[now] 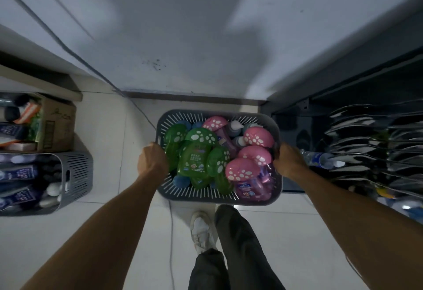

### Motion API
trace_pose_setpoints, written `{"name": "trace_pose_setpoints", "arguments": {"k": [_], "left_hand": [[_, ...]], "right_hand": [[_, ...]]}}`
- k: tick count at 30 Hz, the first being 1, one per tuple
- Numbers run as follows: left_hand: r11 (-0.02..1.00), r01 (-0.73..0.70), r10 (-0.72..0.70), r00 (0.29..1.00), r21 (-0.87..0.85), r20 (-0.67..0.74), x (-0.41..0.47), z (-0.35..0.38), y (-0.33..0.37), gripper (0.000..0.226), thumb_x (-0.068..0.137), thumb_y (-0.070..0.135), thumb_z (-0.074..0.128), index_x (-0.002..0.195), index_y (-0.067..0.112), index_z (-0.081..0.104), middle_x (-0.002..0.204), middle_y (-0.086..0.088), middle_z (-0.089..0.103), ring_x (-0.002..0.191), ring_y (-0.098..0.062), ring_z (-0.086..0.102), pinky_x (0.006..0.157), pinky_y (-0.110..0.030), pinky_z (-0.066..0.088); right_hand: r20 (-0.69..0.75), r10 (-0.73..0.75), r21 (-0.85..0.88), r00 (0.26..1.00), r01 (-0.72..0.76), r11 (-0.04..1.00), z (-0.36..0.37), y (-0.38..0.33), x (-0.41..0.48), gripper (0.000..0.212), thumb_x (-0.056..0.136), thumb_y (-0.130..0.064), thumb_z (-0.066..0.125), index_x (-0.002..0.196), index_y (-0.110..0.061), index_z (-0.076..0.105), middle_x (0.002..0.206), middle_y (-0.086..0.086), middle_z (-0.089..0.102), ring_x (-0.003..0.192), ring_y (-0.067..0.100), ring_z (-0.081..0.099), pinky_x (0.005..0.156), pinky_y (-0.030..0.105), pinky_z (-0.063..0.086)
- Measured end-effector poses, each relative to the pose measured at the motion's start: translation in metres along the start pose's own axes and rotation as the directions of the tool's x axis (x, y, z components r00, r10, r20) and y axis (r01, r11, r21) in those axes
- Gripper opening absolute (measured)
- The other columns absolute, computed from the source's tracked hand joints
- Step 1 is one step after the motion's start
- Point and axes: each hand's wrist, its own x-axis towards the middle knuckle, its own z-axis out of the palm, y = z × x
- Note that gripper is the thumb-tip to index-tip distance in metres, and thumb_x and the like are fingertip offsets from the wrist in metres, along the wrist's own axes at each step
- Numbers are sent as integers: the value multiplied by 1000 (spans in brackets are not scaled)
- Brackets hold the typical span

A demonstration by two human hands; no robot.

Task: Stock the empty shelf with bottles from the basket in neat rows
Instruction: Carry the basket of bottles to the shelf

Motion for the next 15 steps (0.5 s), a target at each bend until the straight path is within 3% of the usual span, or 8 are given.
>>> {"name": "trace_pose_setpoints", "arguments": {"k": [2, 6, 11, 15], "left_hand": [[1000, -17, 17, 1000, 11, 9, -22, -17, -2, 21, 99, 6, 48, 114, 0, 62, 108, -21, 68, 97, -39, 68, 74, -41, 54], [998, -64, 65, 997, 28, -41, -65, -56, -9, 25, 100, 8, 47, 115, 0, 65, 106, -20, 69, 95, -38, 68, 73, -40, 54], [980, -176, 183, 981, 96, -62, -123, -100, -19, 31, 103, 12, 43, 116, 2, 69, 109, -19, 69, 98, -38, 69, 77, -40, 56], [945, -302, 311, 949, 126, -56, -174, -127, -29, 29, 102, 12, 45, 112, -1, 70, 108, -21, 70, 98, -37, 69, 84, -43, 59]], "right_hand": [[-8, -11, 12, 1000, 11, 1000, -12, 4, -26, 12, 90, -1, 64, 96, -9, 58, 80, 3, 54, 80, 26, 56, 72, 32, 42], [-32, -22, 25, 999, 23, 999, -32, 10, -82, 15, 90, 0, 63, 105, 1, 65, 99, 19, 68, 94, 33, 65, 71, 30, 41], [-82, -17, 8, 996, 18, 1000, -53, 25, -155, 17, 96, -10, 57, 109, -3, 66, 107, 20, 70, 100, 35, 67, 72, 29, 43], [-108, -37, 78, 993, 46, 996, -62, 47, -214, 19, 96, -14, 55, 110, -8, 66, 109, 18, 69, 99, 35, 65, 84, 36, 54]]}}
